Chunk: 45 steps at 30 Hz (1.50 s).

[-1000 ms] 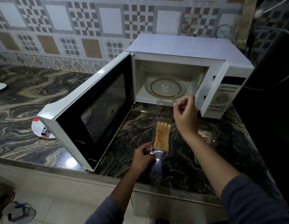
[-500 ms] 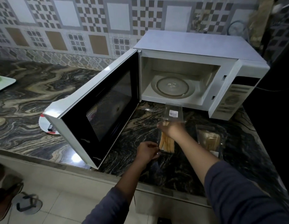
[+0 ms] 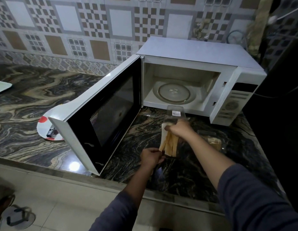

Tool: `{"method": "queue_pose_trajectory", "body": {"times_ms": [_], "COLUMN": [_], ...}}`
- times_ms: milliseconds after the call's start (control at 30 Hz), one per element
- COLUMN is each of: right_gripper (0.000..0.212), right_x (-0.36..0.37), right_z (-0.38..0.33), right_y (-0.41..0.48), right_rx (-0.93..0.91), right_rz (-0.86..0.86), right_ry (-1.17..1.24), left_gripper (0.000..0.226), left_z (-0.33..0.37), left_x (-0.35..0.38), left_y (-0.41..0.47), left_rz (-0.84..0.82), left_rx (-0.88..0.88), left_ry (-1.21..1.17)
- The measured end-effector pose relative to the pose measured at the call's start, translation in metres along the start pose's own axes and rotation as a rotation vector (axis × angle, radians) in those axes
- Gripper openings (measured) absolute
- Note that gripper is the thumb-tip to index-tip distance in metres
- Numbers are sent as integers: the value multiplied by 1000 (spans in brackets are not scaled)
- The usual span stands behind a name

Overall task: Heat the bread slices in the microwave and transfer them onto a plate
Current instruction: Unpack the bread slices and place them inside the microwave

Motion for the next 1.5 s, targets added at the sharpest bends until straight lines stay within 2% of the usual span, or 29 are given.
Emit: {"method": "queue_pose_trajectory", "body": {"times_ms": [233, 300, 400, 533, 600, 700, 800, 867, 1100, 1267, 1367, 1433, 1500], "right_gripper": [56, 47, 33, 29, 35, 36, 33, 33, 35, 49, 38, 37, 45], "right_x": [-16, -23, -40, -66, -78, -93, -105, -111, -115, -103, -94, -90, -91], "right_z": [29, 42, 58, 72, 74, 66, 54, 44, 11, -3, -12, -20, -28], "right_y": [-31, -40, -51, -54, -51, -43, -24, -7, 80, 146, 182, 205, 226], "right_rx": [46, 50, 65, 97, 119, 106, 70, 49, 23, 17, 36, 40, 30], "right_rz": [-28, -2, 47, 130, 177, 226, 276, 304, 352, 310, 269, 261, 322], "right_ry": [4, 11, 39, 60, 84, 134, 160, 173, 216, 189, 194, 213, 215], "left_gripper": [15, 11, 17, 19, 11, 20, 24, 23, 35, 41, 48, 59, 60], "left_z": [5, 4, 2, -1, 10, 32, 49, 56, 85, 115, 125, 123, 121], "left_x": [-1, -2, -3, -1, -3, -12, -17, -16, 9, 38, 51, 57, 60], "left_y": [2, 5, 15, 26, 12, -8, -4, 15, 79, 123, 137, 142, 144], "left_rz": [31, 22, 32, 17, 15, 91, 179, 206, 113, 96, 67, 87, 120], "left_rx": [110, 125, 159, 230, 323, 551, 720, 742, 816, 895, 907, 970, 1036], "left_ry": [-7, -37, -18, 96, 197, 387, 519, 598, 793, 841, 898, 969, 1046]}}
Point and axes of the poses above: each hand's wrist, its own y-axis towards the middle knuckle, its own x-axis out of the palm, z = x × y, the point moved 7 cm from there along y, towards the middle knuckle, and after that the axes turned 9 degrees about z, right-handed, at the moved point
